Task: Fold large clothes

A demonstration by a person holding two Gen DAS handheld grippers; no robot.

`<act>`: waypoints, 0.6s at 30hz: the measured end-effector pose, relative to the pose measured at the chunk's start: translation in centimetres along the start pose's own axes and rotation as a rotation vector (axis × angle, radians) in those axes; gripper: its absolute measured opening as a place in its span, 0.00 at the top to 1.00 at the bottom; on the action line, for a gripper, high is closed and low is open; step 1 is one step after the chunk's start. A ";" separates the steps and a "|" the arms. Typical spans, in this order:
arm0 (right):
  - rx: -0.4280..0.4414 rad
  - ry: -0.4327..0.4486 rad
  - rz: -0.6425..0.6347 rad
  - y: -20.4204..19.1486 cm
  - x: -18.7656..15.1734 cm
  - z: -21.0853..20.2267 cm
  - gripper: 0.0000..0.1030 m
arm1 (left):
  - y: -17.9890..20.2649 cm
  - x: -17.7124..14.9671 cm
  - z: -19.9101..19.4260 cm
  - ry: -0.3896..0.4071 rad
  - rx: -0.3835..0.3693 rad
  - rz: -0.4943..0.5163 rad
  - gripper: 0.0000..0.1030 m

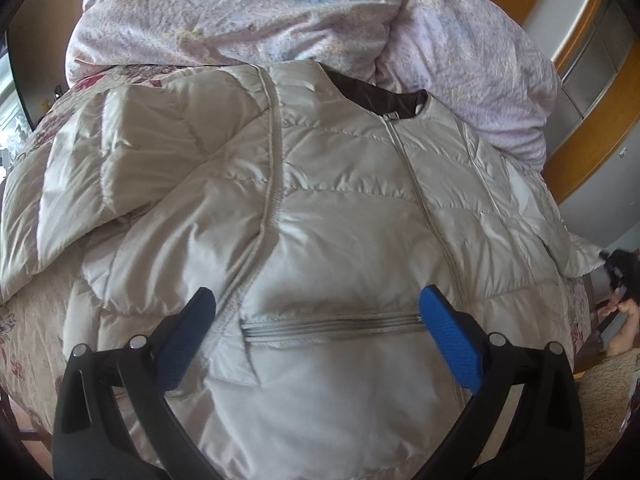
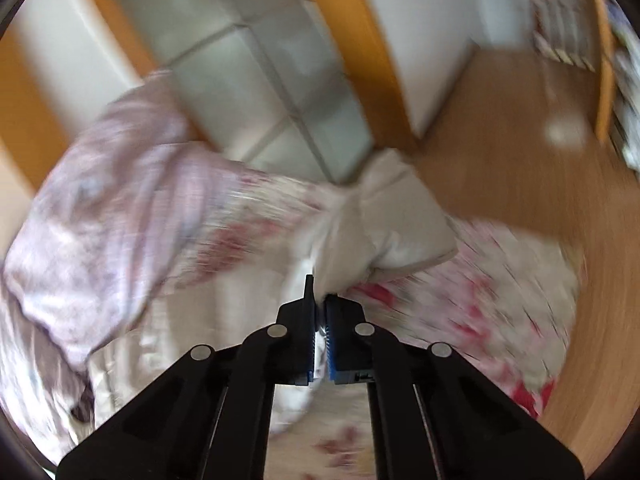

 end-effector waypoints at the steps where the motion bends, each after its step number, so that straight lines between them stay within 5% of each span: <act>1: 0.028 0.013 -0.047 -2.2 0.2 -0.6 0.95 | -0.2 0.1 -0.2 0.008 0.008 -0.003 0.02; 9: 0.332 -0.022 -0.353 -19.0 -4.2 -3.7 0.95 | -3.1 0.2 -2.1 0.068 0.057 -0.046 0.02; 13: 0.531 -0.095 -0.491 -26.8 -9.8 -5.3 0.95 | -5.1 0.2 -3.3 0.105 0.076 -0.090 0.02; 18: 0.666 -0.239 -0.602 -32.6 -17.2 -5.9 0.96 | -8.7 0.2 -5.1 0.166 0.103 -0.164 0.02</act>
Point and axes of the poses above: each gripper's, at about its wrist camera, not at the fingertips, and z roughly the way its jaws point, y to its right, x to its top, the point moved 5 cm from there along z, roughly the way its jaws point, and after that the axes turned 2 degrees about -x, right-handed, at the moved point
